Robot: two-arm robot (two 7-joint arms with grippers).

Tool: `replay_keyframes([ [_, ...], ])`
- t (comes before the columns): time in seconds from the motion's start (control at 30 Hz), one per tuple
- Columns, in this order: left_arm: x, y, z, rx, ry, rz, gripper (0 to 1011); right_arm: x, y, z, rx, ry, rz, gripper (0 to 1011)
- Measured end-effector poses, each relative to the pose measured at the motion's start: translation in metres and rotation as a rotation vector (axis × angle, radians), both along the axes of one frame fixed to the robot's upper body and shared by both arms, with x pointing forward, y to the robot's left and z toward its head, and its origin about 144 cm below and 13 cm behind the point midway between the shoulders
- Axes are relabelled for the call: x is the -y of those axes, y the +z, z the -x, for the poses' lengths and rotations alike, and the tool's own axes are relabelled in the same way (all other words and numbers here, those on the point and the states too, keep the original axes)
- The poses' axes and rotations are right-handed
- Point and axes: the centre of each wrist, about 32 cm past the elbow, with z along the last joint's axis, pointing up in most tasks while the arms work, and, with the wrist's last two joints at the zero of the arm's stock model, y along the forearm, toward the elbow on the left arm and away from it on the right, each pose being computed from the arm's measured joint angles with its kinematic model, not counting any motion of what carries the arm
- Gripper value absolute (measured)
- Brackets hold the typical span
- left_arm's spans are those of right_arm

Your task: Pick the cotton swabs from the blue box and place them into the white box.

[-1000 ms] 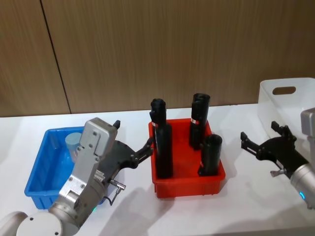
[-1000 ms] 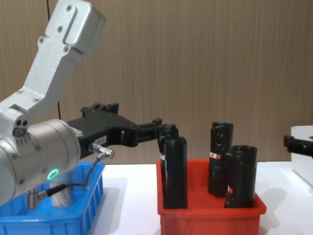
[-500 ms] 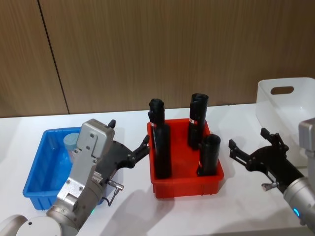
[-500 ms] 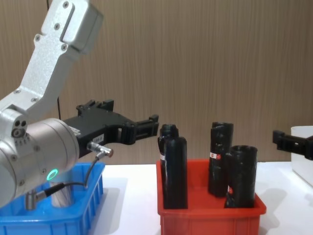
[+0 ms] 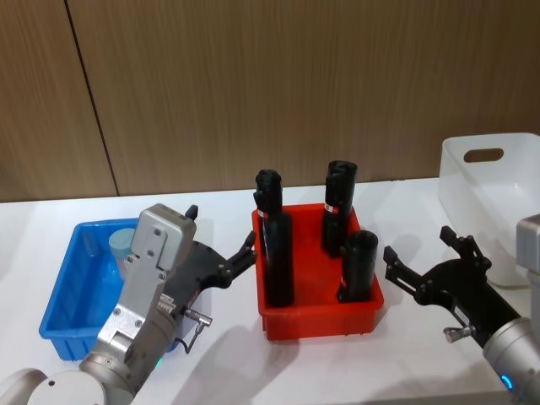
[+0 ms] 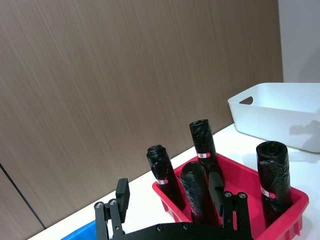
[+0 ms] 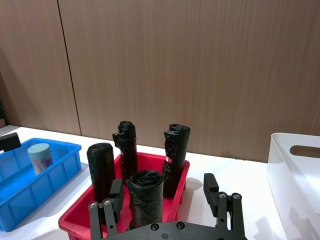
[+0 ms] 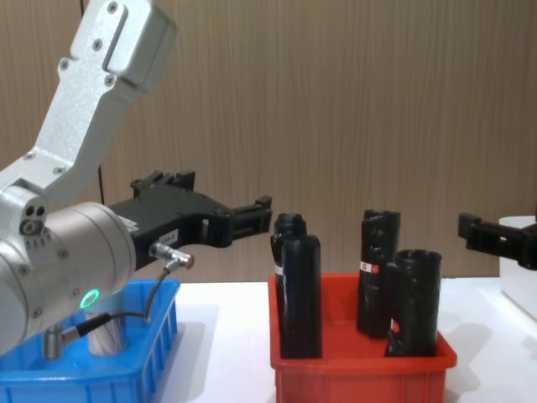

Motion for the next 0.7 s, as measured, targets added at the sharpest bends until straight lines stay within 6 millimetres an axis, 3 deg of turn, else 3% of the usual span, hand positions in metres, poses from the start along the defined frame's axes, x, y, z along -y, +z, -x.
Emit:
replay_keyframes([
  [0.7, -0.0001, -0.0003, -0.0001, -0.002, 0.000, 0.000, 1004, 0.0000, 0.0002, 0.0003, 0.001, 0.000, -0.001, 1002],
])
